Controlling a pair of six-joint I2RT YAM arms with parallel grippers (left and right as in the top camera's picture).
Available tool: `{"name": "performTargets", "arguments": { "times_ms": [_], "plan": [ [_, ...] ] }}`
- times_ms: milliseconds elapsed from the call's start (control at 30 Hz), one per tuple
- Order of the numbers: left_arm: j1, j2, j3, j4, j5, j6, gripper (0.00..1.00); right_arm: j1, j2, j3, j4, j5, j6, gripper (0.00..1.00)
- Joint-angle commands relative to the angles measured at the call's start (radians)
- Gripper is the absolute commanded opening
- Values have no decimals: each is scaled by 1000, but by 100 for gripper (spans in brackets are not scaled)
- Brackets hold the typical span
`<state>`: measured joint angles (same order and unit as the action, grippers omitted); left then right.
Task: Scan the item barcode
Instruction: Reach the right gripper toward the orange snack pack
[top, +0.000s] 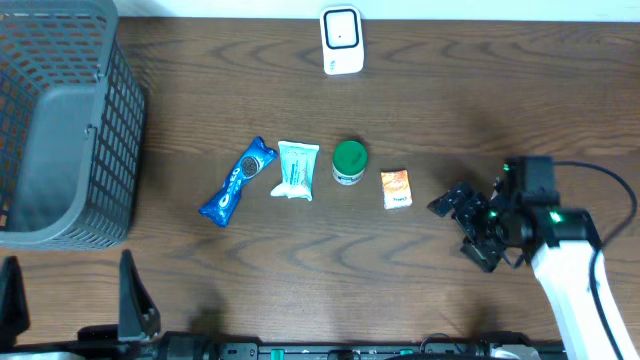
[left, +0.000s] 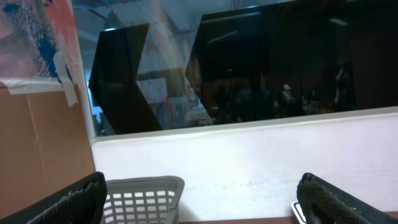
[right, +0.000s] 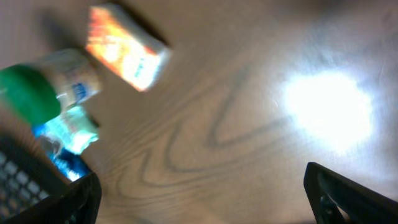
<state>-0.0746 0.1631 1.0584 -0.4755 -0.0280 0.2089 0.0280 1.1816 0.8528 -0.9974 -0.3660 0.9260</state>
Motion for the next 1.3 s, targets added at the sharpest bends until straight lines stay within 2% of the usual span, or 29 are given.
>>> {"name": "performTargets", "arguments": {
  "times_ms": [0,67,167,267,300,333,367,533,600,800,867,967,1133,1267],
  "plan": [
    [4,-62,-63,17,10,-14,98,40,84,76,-34,16,193,99],
    [4,-85,-92,17,10,-44,98,53,113,103,-34,-25,183,99],
    [4,-129,-140,26,10,-69,98,63,133,121,12,-110,53,99],
    [3,-158,-174,23,15,-73,98,63,133,119,91,-65,11,99],
    [3,-158,-183,27,22,-78,98,63,133,120,119,-66,43,98],
    [3,-160,-190,34,21,-85,98,66,133,122,131,-57,96,93],
    [3,-160,-193,36,21,-85,98,68,133,124,124,-50,168,91],
    [3,-160,-207,52,20,-110,98,120,137,129,98,7,556,91],
    [3,-160,-211,58,20,-109,98,145,149,131,100,30,658,91],
    [3,-160,-224,66,20,-109,98,222,284,153,190,58,798,97],
    [3,-160,-224,66,20,-109,98,230,362,188,200,63,801,99],
    [3,-160,-224,66,20,-109,98,231,550,335,149,67,751,99],
    [3,-160,-224,66,20,-77,98,238,763,628,-71,132,678,99],
    [3,-160,-224,66,20,-68,98,245,881,769,-173,132,662,99]
  ]
}}
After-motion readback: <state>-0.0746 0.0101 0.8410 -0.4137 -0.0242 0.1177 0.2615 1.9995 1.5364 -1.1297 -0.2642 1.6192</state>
